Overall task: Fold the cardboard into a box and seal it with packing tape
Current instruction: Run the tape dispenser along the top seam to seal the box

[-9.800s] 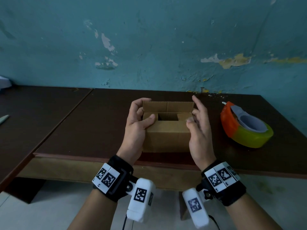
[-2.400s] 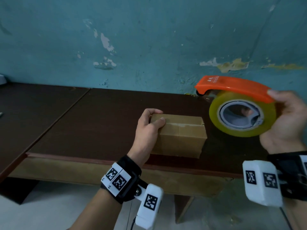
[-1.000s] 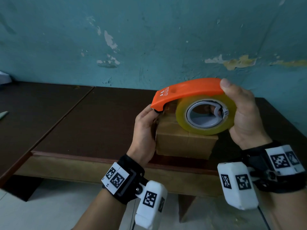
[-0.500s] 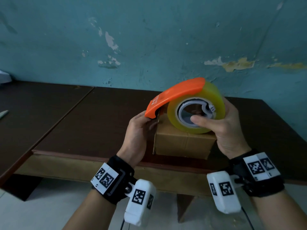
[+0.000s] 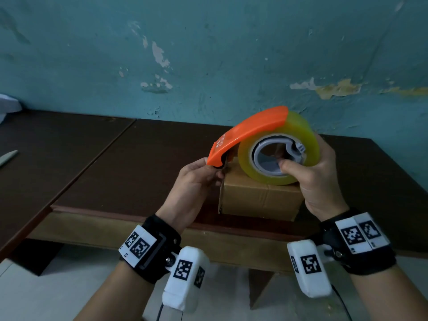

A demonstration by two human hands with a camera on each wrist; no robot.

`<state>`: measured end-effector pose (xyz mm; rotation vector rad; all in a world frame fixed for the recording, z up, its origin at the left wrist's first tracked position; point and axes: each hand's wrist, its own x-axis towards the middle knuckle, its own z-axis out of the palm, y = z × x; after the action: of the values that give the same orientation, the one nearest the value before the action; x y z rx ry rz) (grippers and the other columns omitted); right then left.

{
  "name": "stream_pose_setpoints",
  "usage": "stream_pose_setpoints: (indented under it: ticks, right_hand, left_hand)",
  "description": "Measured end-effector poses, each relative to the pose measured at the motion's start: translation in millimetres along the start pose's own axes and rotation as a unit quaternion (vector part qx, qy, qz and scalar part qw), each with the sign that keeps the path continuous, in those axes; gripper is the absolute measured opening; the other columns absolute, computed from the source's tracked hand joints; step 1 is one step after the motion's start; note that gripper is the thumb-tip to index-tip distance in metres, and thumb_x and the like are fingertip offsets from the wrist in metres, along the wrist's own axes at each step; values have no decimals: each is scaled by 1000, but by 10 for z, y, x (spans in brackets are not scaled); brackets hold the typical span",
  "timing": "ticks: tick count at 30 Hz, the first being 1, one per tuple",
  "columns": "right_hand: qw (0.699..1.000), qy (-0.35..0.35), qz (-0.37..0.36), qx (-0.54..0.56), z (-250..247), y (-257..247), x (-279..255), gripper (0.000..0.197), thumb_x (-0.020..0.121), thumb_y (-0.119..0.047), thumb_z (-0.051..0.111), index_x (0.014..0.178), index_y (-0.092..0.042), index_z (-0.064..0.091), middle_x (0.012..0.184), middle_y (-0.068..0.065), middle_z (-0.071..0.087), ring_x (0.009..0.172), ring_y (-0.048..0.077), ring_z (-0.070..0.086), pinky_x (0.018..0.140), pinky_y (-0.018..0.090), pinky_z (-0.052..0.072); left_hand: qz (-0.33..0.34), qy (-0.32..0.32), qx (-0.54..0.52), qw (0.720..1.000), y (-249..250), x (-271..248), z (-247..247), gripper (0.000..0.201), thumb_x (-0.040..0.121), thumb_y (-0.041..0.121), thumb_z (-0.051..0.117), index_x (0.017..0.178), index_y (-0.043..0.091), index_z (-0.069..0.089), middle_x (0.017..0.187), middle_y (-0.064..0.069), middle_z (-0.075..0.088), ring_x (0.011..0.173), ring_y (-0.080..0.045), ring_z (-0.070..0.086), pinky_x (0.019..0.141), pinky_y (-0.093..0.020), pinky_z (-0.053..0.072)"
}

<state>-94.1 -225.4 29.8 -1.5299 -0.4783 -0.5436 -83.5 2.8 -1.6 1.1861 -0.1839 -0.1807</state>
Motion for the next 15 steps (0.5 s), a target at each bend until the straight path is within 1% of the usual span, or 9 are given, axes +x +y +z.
stream_pose_setpoints:
  ticks: [1,3,5,7,8,10,13,15]
  right_hand:
    - [1000,-3,4,-1,-2,2,1,41,76,12,64,106,-15,70,99,-4,76,100,19,73,88,29,57]
    - [1000,-3,10,-3,-12,6,10,40,76,12,64,106,-13,70,99,1,75,101,21,73,88,30,58]
    - [1000,-2,13,-11,-18,15,20,36,76,12,63,105,-9,70,100,13,74,100,26,72,88,34,59]
    - [1000,-2,14,-23,-23,30,24,32,76,11,63,105,2,68,104,28,69,101,36,71,90,41,60]
    - [1000,0,15,-27,-26,38,23,31,75,11,63,106,8,66,104,33,67,101,41,69,91,45,61]
    - [999,9,19,-33,-30,49,19,32,75,10,63,106,14,64,103,37,65,100,45,67,90,46,60]
    - [999,22,25,-36,-25,40,20,32,74,9,64,106,14,64,103,37,65,99,44,67,86,40,61]
    - [999,23,27,-37,-21,37,19,33,74,8,64,107,14,65,103,37,66,99,44,67,86,40,61]
  left_hand:
    - [-5,1,-8,1000,15,6,-33,13,100,3,55,97,5,67,81,-7,63,72,-13,59,73,-24,52]
    - [-11,-1,-15,1000,35,18,-81,11,99,3,57,96,2,68,82,-9,68,70,-11,64,72,-21,57]
    - [-15,-1,-12,1000,38,29,-114,12,99,2,57,91,2,67,78,-9,68,68,-10,65,68,-20,57]
    - [-23,4,-12,1000,30,35,-143,15,100,1,57,88,2,66,76,-9,68,67,-11,64,67,-20,57]
    - [-27,3,-16,999,28,33,-158,16,101,1,56,88,2,66,76,-9,68,67,-11,64,67,-20,57]
    - [-35,-3,-27,999,22,19,-182,17,101,1,55,89,2,67,77,-9,68,68,-11,65,68,-21,57]
    - [-27,-6,-15,1000,35,-25,-198,19,99,-3,53,87,2,67,75,-9,67,68,-11,65,68,-20,57]
    - [-12,-6,12,1000,56,-52,-213,15,100,-4,53,91,-2,65,77,-9,67,70,-11,64,70,-20,56]
